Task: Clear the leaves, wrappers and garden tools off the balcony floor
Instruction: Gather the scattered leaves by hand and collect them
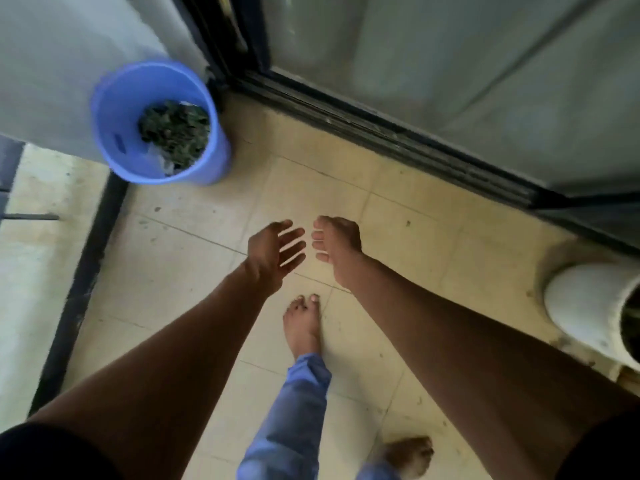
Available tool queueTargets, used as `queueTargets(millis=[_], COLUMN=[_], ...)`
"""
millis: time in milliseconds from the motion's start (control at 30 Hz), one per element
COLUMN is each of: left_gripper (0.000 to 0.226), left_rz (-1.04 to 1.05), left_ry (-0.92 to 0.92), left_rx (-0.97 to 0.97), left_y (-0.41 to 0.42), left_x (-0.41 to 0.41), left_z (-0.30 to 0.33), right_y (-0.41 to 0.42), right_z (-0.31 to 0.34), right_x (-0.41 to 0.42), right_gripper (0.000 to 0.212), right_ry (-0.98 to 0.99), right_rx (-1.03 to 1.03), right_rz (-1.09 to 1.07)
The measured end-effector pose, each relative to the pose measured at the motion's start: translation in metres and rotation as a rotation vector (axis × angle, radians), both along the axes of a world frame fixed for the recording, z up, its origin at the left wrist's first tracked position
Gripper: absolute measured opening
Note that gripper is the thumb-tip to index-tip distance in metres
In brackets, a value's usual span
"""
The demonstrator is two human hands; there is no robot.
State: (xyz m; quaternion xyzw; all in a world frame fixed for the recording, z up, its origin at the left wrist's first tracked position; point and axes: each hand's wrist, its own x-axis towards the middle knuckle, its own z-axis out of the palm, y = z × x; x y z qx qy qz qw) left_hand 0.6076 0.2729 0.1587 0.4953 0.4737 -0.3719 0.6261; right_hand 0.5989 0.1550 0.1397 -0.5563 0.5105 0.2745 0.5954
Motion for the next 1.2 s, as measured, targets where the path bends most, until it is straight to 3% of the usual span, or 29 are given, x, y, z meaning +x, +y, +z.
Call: queueTargets(millis=[67,200,300,833,1067,1200], left_gripper=[0.034,0.037,0.034,0.028,0.024,0.027], left_rz=[-0.180,-0.549,-0.781,-1.845,-2.084,-2.145], left_ry=[0.026,0.063,0.065,-0.061,-0.111,-0.107], left_rx=[0.020,0.031,0.072,0.093,0.012,-0.052], left_y=[-0.033,-0.101,-0.151,-0.340,-0.416,-0.450], left_x=[-0.022,-0.089,-0.137,-0.459,-0.554,-0.579], left_z=[-0.003,-0.014,-0.015,0.016,0.025,0.014], right_y=[-0.039,-0.107,-0.152,-0.291,-0.301,-0.309], right_z=[-0.006,-0.007,-0.007,0.004,0.004,-0.002], right_x=[-0.042,-0.136,-0.207,-0.595,-0.718,-0.748], right_gripper=[0.027,0.027,0.029,0.024,0.023,0.016], right_ry=[0.036,0.082,0.130,0.223,0.279,0.317], right_rx=[-0.029,-0.185,-0.244,-0.215,-0.226,-0.236], right_rz=[-0.010,0.217,0.251,-0.318,-0.569,-0.566])
